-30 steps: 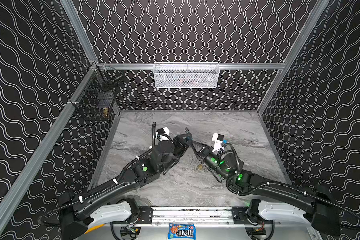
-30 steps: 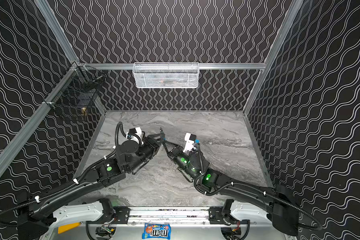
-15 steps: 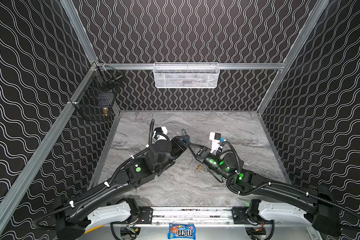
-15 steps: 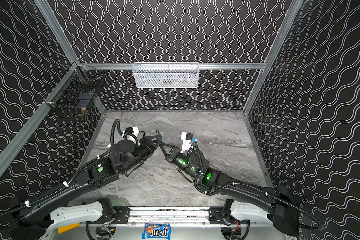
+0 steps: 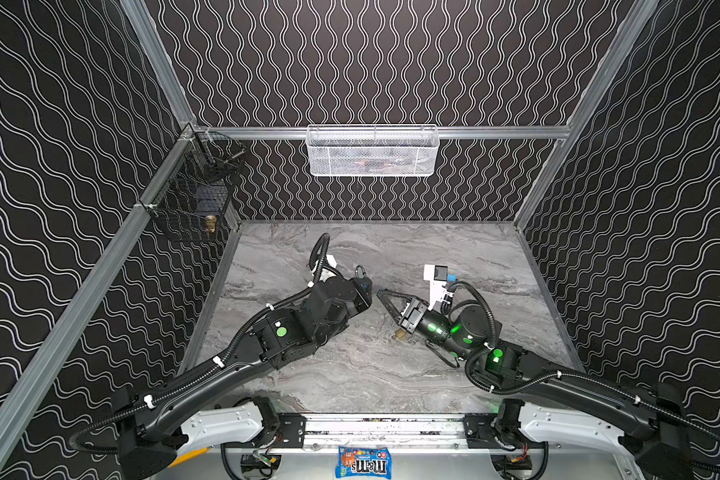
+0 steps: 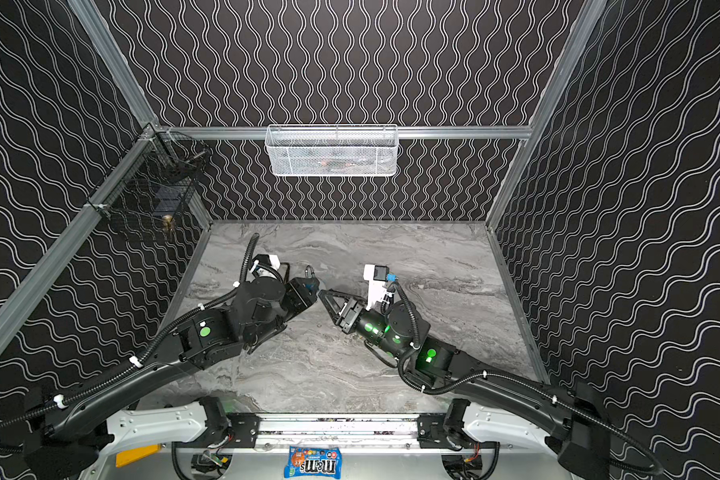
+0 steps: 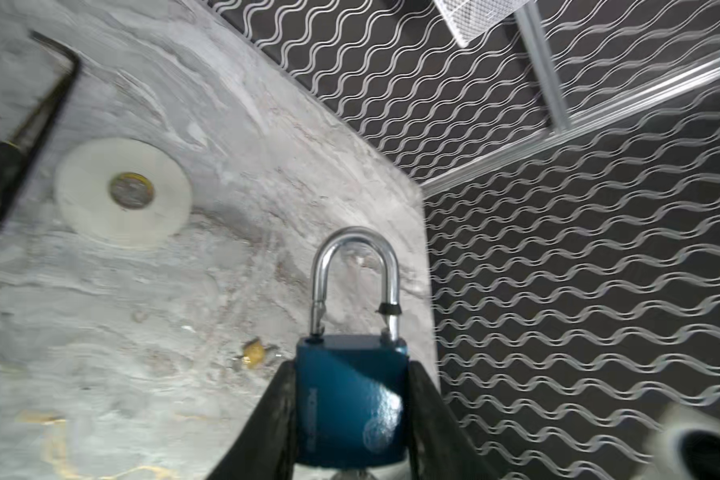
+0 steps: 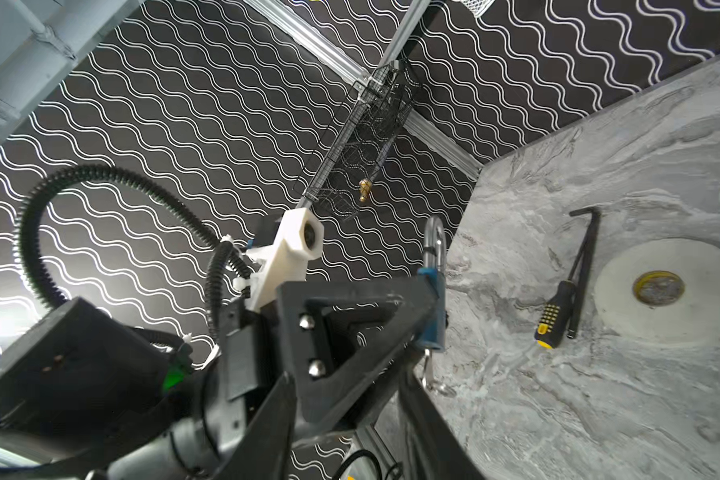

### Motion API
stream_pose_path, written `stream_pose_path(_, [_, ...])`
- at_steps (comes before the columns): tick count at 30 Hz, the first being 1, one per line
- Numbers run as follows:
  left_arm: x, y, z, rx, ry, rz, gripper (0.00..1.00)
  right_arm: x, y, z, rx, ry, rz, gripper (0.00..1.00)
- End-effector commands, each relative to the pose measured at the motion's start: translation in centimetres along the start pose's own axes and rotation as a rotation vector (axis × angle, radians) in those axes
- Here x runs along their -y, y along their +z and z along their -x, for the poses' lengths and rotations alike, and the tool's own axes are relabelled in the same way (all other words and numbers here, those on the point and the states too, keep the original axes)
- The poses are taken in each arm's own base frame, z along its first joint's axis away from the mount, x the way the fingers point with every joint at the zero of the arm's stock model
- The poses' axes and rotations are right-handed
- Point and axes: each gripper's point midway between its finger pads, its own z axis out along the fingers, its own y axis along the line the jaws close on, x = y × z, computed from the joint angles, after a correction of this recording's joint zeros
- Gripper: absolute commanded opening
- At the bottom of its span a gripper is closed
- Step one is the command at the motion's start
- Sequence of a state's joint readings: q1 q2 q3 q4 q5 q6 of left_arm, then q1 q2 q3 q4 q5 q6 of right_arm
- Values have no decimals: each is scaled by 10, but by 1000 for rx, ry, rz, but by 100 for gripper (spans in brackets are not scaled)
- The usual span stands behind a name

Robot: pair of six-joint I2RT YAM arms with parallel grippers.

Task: Unlock with the key
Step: 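Open the right gripper and draw it back while the left holds the padlock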

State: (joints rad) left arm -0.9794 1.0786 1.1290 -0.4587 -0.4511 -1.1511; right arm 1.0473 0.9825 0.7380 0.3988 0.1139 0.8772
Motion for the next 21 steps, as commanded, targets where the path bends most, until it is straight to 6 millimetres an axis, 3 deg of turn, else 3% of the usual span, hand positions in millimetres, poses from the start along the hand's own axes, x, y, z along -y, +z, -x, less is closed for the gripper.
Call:
stream_pose_path(1, [-1,-4,11,32,186,16,0,18,-8,-3,-65,-55,-100,55])
stream_pose_path(4, [-7,-3,4,2,344,23,0,34,-13,-3,-137,-51,-174,65])
stream_pose_path(13, [-27,5,-34,-71,758,-82,0,69,-20,-15,-417,-75,-317,79])
stream_pose_path(21, [-33,9,-51,17,911,-223,0,75,-2,-28,-617,-35,-298,84])
